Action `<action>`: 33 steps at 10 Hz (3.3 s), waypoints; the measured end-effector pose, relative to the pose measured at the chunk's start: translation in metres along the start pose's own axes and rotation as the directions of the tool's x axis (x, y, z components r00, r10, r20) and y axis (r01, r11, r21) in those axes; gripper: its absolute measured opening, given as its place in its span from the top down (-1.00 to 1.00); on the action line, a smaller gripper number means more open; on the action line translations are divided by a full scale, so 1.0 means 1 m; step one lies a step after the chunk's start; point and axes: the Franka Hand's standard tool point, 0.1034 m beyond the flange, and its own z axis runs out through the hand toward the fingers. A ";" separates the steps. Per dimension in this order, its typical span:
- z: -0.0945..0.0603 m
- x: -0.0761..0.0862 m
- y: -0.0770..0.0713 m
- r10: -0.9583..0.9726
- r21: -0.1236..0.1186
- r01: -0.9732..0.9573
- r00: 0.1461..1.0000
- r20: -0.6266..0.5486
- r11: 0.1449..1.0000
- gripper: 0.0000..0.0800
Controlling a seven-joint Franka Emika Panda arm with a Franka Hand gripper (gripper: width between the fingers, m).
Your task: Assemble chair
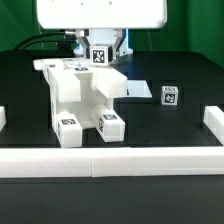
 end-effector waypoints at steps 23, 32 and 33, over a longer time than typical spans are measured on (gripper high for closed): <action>-0.003 0.002 -0.012 -0.334 0.020 0.333 0.942 0.042 0.943 -0.62; -0.001 0.001 -0.011 -0.581 0.021 0.580 0.813 0.037 0.814 0.12; -0.001 0.001 -0.011 -0.580 0.021 0.580 0.813 0.037 0.814 0.30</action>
Offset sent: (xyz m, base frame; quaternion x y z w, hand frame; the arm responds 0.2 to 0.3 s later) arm 0.0000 0.0000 0.0000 0.0000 0.0000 0.1938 0.9810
